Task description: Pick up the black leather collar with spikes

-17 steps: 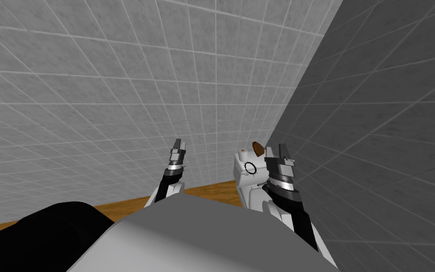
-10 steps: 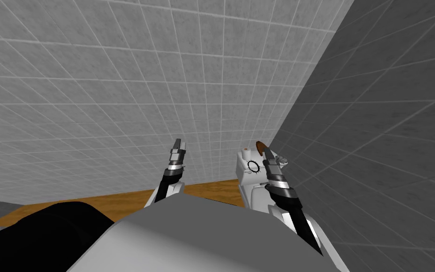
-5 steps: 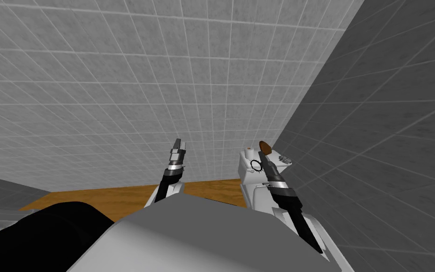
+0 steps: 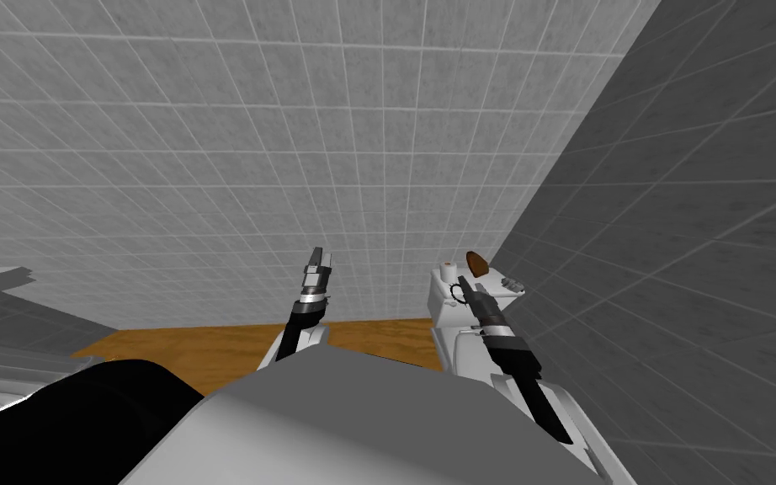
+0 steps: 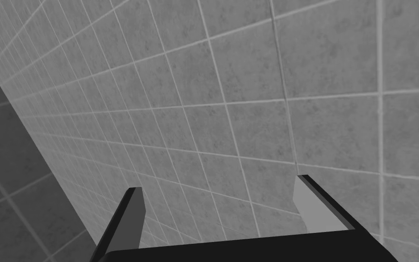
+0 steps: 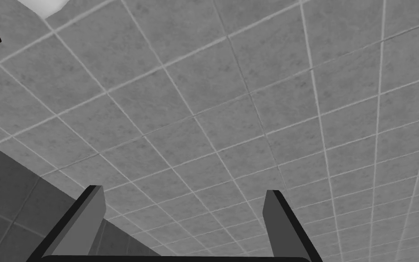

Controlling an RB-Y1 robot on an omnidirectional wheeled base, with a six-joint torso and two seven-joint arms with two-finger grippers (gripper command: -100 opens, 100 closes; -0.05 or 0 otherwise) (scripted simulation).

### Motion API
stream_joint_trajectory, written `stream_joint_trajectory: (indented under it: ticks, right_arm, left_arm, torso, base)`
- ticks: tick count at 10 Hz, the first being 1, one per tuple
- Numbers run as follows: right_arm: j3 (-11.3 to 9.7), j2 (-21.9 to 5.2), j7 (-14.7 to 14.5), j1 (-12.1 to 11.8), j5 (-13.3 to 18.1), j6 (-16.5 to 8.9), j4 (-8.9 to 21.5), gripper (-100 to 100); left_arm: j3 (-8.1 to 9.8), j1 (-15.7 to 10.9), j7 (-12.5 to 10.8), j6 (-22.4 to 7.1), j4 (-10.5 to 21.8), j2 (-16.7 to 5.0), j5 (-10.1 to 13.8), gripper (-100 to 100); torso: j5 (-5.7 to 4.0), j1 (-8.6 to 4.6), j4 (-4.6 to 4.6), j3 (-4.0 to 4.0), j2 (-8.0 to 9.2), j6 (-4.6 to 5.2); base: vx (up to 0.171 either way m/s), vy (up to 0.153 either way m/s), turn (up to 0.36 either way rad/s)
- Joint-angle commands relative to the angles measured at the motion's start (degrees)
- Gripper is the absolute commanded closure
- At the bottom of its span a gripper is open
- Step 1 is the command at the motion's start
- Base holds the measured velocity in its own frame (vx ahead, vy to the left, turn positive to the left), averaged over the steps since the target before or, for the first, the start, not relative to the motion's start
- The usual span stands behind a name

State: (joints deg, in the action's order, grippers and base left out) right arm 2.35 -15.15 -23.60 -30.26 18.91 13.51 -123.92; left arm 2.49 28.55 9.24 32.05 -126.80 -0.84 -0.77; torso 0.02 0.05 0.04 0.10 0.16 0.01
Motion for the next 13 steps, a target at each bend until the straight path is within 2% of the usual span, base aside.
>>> stream_joint_trajectory:
  ticks: [1, 2, 3, 4, 5, 6, 8, 9, 11, 12, 13]
  right_arm:
    - [0.76, -1.11, -2.86, -0.02, 2.33, -1.88, 1.13, -100]
    - [0.76, -1.11, -3.20, -0.02, 2.33, -1.88, 1.13, -100]
    - [1.41, -1.99, -5.50, 0.05, 4.40, -3.32, 2.35, -100]
    - [1.41, -1.99, -5.82, 0.05, 4.40, -3.32, 2.35, -100]
    - [2.03, -2.88, -8.03, 0.16, 6.47, -4.71, 3.62, -100]
    - [2.03, -2.88, -8.43, 0.16, 6.47, -4.71, 3.62, -100]
    - [3.16, -4.72, -12.29, 0.48, 10.50, -7.22, 6.34, -100]
    - [3.16, -4.72, -13.47, 0.48, 10.58, -7.22, 6.34, -100]
    - [4.06, -6.72, -17.27, 0.98, 14.53, -9.28, 9.33, -100]
    - [4.06, -6.72, -18.17, 0.98, 14.60, -9.28, 9.33, -100]
    - [4.42, -7.80, -20.10, 1.30, 16.55, -10.12, 10.92, -100]
  left_arm:
    - [0.00, 0.00, 0.00, 0.00, 0.00, 0.00, 0.00, 0]
    - [0.00, 0.00, 0.00, 0.00, 0.00, 0.00, 0.00, 0]
    - [0.00, 0.00, 0.00, 0.00, 0.00, 0.00, 0.00, 0]
    - [0.00, 0.00, 0.00, 0.00, 0.00, 0.00, 0.00, 0]
    - [0.00, 0.00, 0.00, 0.00, 0.00, 0.00, 0.00, 0]
    - [0.00, 0.00, 0.00, 0.00, 0.00, 0.00, 0.00, 0]
    - [0.00, 0.00, 0.00, 0.00, 0.00, 0.00, 0.00, 0]
    - [0.00, -0.01, 0.00, 0.00, 0.00, 0.00, 0.00, 0]
    - [0.00, 0.00, 0.00, 0.00, 0.00, 0.00, 0.00, 0]
    - [0.00, 0.00, 0.00, 0.00, 0.00, 0.00, 0.00, 0]
    - [0.00, 0.00, 0.00, 0.00, 0.00, 0.00, 0.00, 0]
  torso:
    - [0.00, 0.00, 0.00, 0.00, 0.00, 0.00]
    - [0.00, 0.02, 0.00, 0.01, 0.02, -0.01]
    - [0.00, -0.01, 0.00, 0.00, 0.00, 0.00]
    - [0.00, 0.01, 0.00, 0.02, 0.04, -0.01]
    - [0.00, 0.00, 0.01, 0.01, 0.02, 0.00]
    - [0.00, 0.00, 0.01, 0.02, 0.04, -0.01]
    - [0.00, 0.00, 0.00, 0.01, 0.02, 0.00]
    - [0.00, 0.05, 0.02, 0.06, 0.11, -0.01]
    - [0.00, -0.02, 0.01, 0.01, 0.02, -0.01]
    - [0.00, -0.04, 0.01, 0.02, 0.04, 0.00]
    - [-0.01, -0.04, 0.01, 0.01, 0.01, 0.01]
  base:
    - [-0.045, 0.029, 0.066]
    - [-0.043, 0.020, 0.039]
    - [-0.055, 0.029, 0.079]
    - [-0.047, 0.025, 0.041]
    - [-0.053, 0.028, 0.076]
    - [-0.041, 0.022, 0.035]
    - [-0.060, 0.034, 0.092]
    - [-0.057, 0.032, 0.041]
    - [-0.049, 0.021, 0.090]
    - [-0.043, 0.018, 0.022]
    - [-0.042, 0.025, 0.050]
